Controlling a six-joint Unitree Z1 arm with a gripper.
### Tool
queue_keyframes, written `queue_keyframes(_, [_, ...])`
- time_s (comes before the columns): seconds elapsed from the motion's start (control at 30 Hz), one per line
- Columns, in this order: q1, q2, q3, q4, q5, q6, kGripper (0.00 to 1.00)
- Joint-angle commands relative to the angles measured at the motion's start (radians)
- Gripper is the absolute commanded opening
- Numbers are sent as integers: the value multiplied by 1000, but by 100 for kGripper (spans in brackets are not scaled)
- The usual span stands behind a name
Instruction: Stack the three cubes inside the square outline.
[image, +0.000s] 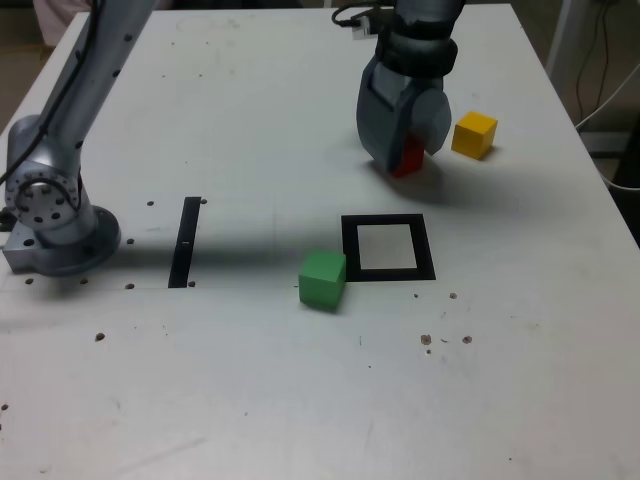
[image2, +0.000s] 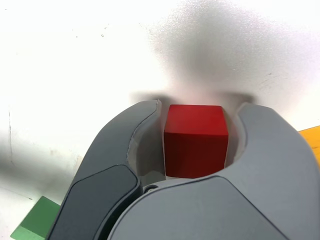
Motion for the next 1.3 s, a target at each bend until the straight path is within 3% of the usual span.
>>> queue_keyframes(0.0, [2,4,2,-3,-2,1,40])
queue_keyframes(0.3, [0,-9,-18,-8,13,10,32])
queue_keyframes(0.57, [-42,-69,-54,73,19,49,32])
queue_keyframes(0.97, [-241,-125,-47,173,12,51,32])
queue_keyframes(1.27, [-318,-178,157,75,-30,57,32])
